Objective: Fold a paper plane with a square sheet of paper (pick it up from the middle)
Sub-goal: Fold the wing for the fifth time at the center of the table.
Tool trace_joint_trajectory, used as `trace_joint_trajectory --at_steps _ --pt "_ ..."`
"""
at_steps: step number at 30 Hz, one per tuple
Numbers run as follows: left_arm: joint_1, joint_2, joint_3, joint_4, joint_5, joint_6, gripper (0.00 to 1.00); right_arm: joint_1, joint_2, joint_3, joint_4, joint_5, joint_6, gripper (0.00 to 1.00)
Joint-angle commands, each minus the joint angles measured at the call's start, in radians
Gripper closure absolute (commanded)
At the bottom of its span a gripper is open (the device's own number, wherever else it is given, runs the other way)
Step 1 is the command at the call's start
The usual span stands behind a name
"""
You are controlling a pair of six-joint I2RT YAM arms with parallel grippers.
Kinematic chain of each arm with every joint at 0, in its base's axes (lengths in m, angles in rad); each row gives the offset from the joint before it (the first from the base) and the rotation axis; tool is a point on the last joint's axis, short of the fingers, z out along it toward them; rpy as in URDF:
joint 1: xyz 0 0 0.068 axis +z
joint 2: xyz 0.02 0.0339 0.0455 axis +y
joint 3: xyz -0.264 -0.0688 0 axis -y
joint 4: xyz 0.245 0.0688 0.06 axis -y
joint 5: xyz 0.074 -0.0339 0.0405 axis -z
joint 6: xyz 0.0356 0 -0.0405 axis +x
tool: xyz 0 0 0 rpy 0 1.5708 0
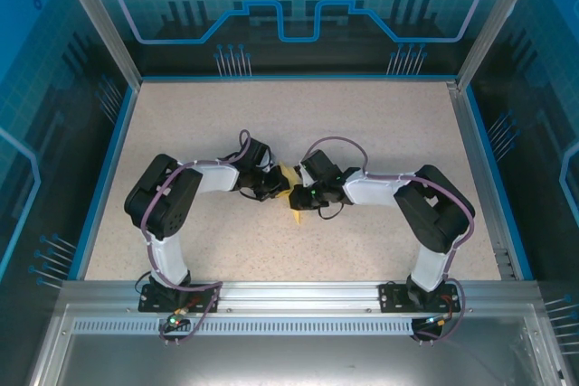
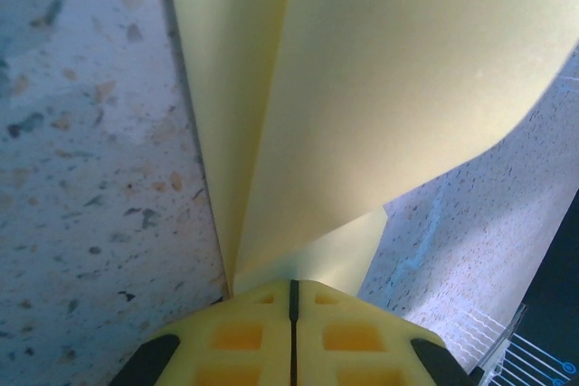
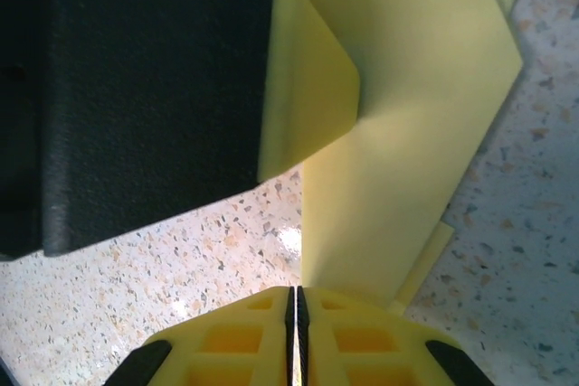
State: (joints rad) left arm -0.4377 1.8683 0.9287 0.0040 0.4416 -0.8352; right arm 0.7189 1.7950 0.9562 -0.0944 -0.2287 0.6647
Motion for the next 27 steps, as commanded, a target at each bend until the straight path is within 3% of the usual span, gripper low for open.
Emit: trace_joint_trajectory --at_steps 1,11,18,27 --pt "0.004 0.023 0.009 -0.087 -0.012 0.008 0.91 -0.009 0.044 0.023 0.029 0.0 -0.012 0.89" --pt "0.004 0.02 0.003 -0.084 -0.012 -0.001 0.91 -0.005 0.067 -0.005 0.013 -0.029 -0.028 0.89" --pt "0.004 0.025 0.003 -0.096 -0.026 -0.004 0.91 0.028 -0.028 -0.071 -0.078 -0.091 -0.11 0.89" --pt "0.004 0.026 -0.002 -0.091 -0.024 -0.005 0.91 0.05 -0.154 -0.149 -0.108 -0.049 -0.117 0.9"
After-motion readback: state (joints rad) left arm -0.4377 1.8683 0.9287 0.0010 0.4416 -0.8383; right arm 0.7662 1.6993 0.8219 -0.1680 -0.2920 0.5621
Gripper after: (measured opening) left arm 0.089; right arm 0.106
